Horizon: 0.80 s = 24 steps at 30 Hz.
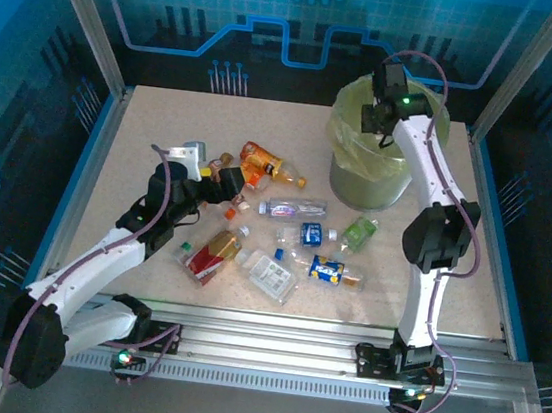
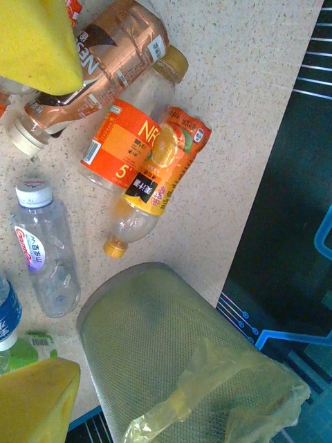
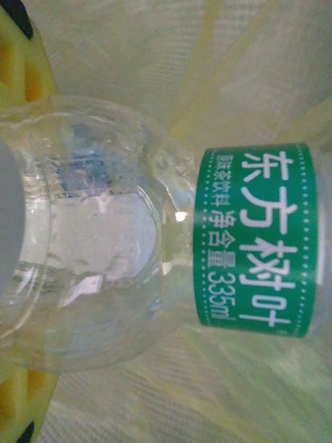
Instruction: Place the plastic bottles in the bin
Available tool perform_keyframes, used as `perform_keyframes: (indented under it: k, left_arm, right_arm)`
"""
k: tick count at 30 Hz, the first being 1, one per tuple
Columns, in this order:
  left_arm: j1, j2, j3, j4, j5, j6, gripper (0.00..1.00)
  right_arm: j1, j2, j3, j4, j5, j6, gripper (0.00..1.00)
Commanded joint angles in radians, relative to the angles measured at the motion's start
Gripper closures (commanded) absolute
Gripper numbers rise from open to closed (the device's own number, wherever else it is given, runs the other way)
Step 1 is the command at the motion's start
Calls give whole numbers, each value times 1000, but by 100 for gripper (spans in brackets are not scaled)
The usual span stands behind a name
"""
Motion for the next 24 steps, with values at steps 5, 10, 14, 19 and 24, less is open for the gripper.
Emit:
perform_keyframes:
  k: [5, 10, 14, 19, 24]
  left_arm:
    - [9, -19, -3, -26, -24, -4, 1]
    - [10, -21, -3, -32, -29, 0, 1]
    - [10, -23, -2, -40, -33, -2, 1]
    - [11, -32, -5, -60, -47, 7, 1]
    - [10, -53, -5, -79, -71, 20, 1]
  right_arm:
    - [-15, 54, -12, -68, -114, -19, 66]
    - [-18, 115, 31, -104, -167, -31, 64]
    - [-18, 153, 46, -114, -204, -31, 64]
    - [-17, 170, 35, -111, -281, -22, 64]
    - [-5, 164, 23, -108, -325, -8, 63]
